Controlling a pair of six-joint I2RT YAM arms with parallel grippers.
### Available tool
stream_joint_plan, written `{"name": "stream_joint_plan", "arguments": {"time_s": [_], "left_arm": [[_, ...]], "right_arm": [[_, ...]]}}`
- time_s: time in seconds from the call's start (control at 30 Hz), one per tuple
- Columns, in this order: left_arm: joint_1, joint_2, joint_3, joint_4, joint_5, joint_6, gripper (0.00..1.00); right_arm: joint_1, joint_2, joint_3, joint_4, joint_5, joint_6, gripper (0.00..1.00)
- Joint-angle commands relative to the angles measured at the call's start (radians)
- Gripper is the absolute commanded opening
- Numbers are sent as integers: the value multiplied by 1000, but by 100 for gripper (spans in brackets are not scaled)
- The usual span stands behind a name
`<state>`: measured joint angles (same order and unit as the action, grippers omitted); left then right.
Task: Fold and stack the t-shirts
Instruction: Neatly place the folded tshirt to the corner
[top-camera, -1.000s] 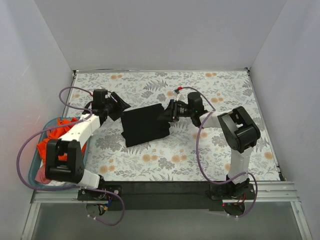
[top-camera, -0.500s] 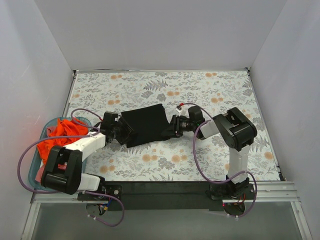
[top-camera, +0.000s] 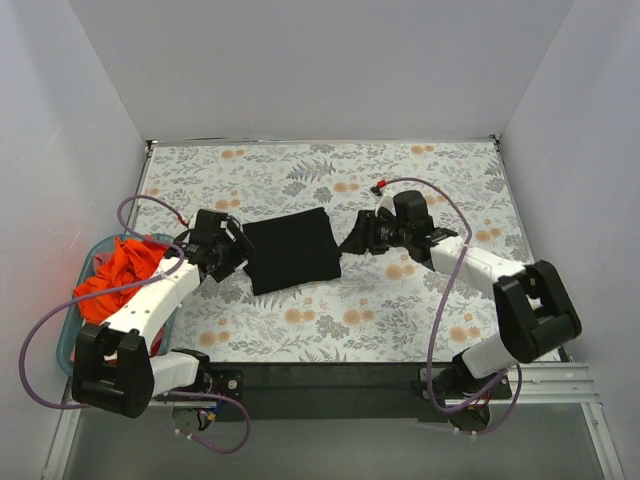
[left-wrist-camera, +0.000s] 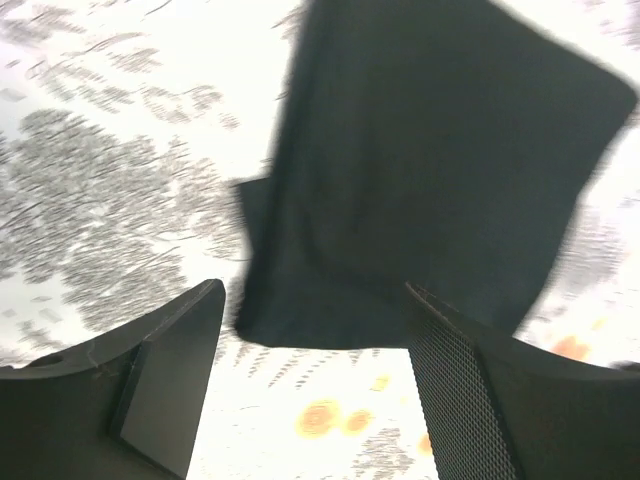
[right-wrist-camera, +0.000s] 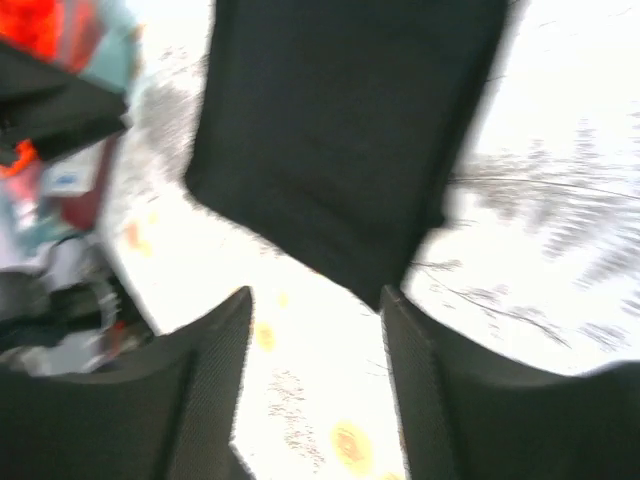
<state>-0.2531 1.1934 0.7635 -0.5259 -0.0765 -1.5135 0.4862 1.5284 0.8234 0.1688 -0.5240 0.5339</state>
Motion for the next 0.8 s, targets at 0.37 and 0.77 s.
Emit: {"name": "stream_joint_plan", "arguments": {"time_s": [0.37, 0.77], "left_arm": [[-28, 193, 77, -86, -88, 82, 60], [-29, 426, 163, -11, -117, 99, 34]], "right_arm": [[-14, -450, -6, -486, 496, -308, 93], [-24, -464, 11, -552, 490, -354, 91]]}}
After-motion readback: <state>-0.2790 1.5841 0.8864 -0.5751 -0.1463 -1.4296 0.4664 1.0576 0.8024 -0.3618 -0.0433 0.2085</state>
